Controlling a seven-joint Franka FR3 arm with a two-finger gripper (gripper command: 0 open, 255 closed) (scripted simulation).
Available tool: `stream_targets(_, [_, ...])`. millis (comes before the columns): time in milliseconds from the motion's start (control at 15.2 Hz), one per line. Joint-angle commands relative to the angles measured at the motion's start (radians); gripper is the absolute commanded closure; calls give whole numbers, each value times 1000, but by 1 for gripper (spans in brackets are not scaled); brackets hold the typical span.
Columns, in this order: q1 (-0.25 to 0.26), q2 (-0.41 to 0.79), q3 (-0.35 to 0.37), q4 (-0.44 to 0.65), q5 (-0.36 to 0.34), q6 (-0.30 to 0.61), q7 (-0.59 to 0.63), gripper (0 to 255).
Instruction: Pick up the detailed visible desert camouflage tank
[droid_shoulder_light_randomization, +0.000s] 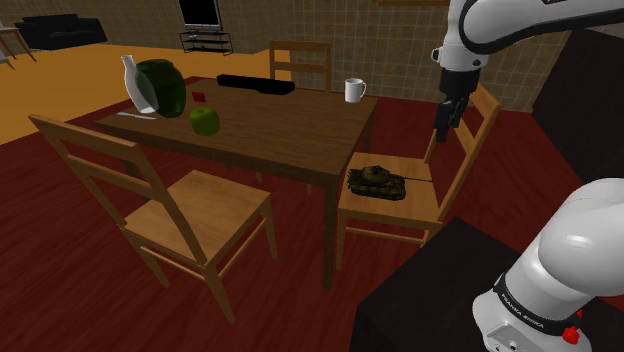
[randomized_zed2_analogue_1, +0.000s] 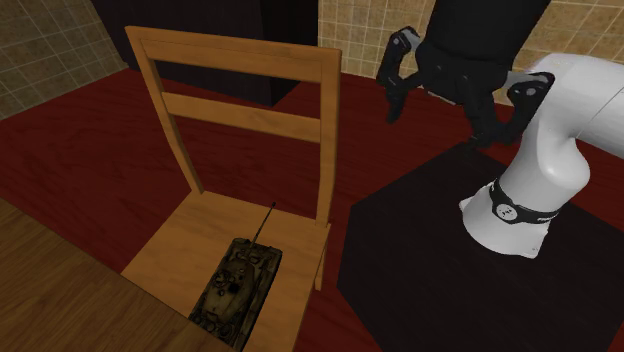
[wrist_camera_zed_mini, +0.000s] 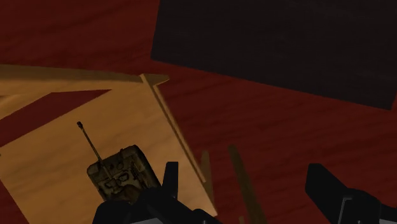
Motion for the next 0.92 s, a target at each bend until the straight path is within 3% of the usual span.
stream_targets(0, [-2,36,-40,-24,-21,75,-51,0])
stream_targets(462, [2,226,-184,-53,-65,339,-233,0])
stream_targets(858, [36,457,-303,-12,-17,558,-423,0])
